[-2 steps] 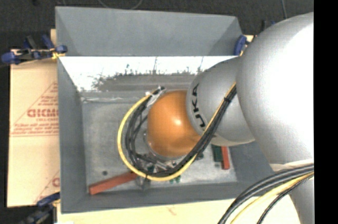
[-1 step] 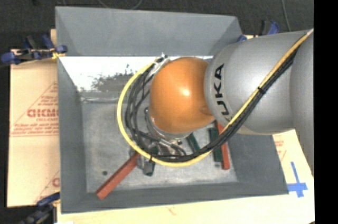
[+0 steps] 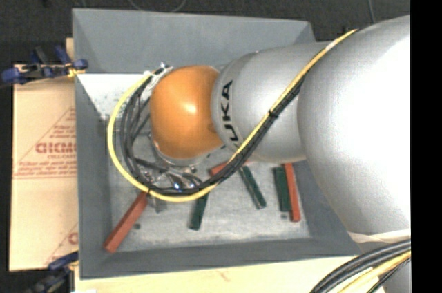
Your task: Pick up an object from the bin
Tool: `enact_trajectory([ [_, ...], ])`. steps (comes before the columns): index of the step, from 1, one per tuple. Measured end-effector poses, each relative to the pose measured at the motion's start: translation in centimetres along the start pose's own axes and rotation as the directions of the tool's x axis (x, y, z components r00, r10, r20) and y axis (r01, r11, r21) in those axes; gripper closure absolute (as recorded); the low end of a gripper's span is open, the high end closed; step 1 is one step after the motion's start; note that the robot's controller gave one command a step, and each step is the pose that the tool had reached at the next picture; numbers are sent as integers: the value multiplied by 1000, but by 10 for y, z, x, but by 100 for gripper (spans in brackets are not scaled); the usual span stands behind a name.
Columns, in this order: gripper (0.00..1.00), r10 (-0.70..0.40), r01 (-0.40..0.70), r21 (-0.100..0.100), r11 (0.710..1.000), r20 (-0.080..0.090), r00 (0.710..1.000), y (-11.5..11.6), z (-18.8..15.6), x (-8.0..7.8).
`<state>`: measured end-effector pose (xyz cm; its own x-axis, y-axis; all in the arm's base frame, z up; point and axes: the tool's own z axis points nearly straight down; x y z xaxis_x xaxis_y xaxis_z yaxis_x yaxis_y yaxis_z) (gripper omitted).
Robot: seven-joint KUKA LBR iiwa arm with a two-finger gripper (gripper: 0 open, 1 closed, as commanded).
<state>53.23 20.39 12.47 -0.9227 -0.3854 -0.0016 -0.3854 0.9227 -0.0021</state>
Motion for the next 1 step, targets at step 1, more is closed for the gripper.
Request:
enact_trajectory([
  [1, 0, 6, -6, -2, 1000, 1, 1000, 0, -2, 0],
])
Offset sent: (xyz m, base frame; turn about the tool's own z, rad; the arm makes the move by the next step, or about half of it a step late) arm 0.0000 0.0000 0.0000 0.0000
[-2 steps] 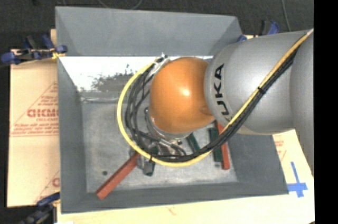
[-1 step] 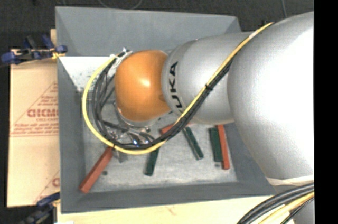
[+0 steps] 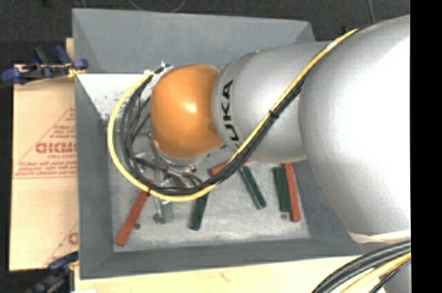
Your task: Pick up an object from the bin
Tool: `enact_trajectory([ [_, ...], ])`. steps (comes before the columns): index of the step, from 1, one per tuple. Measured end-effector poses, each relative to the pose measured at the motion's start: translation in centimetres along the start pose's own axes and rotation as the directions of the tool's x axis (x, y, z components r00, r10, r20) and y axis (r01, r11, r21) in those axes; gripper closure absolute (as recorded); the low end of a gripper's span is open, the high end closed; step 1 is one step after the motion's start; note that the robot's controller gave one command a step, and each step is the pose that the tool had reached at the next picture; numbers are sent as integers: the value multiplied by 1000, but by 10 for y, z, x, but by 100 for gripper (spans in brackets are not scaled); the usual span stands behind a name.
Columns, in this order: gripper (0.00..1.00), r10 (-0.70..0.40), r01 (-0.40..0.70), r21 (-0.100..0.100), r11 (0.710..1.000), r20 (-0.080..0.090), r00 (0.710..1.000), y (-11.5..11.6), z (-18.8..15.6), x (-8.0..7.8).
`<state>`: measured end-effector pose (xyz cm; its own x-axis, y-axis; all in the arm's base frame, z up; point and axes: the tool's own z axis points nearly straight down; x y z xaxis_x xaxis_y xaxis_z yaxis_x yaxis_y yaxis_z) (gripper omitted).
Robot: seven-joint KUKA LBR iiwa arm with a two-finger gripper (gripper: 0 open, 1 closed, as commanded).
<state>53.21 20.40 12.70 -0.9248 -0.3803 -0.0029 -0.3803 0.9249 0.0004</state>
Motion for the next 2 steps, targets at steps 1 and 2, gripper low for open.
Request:
enact_trajectory([
  [1, 0, -440, 440, 1, 898, 0, 898, -19, 57, -39],
  [2, 100, -436, 436, 0, 900, 1, 900, -19, 56, -39],
])
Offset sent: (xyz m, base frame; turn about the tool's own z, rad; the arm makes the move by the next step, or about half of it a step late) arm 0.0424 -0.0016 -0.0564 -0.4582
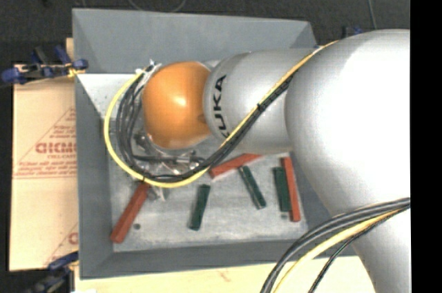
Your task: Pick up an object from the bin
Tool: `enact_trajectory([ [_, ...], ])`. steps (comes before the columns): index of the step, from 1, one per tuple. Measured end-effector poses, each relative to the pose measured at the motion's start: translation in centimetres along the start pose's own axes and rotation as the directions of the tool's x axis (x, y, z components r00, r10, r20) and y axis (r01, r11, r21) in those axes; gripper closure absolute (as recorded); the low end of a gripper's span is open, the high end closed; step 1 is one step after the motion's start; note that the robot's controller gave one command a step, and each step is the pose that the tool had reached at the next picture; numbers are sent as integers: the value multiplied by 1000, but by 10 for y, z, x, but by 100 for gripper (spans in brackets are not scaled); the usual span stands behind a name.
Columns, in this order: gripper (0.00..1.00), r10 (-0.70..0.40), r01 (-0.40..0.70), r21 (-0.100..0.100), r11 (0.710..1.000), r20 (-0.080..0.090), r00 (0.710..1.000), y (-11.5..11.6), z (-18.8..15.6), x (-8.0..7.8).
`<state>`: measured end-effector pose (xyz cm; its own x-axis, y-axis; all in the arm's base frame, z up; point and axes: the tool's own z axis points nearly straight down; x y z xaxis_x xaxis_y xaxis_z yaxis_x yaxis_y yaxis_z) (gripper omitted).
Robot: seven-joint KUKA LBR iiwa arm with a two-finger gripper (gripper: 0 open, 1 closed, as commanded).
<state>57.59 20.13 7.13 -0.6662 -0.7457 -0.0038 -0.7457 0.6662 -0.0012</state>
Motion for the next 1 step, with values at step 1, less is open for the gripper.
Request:
enact_trajectory([
  [1, 100, -119, 119, 7, 993, 8, 993, -20, -156, -23],
])
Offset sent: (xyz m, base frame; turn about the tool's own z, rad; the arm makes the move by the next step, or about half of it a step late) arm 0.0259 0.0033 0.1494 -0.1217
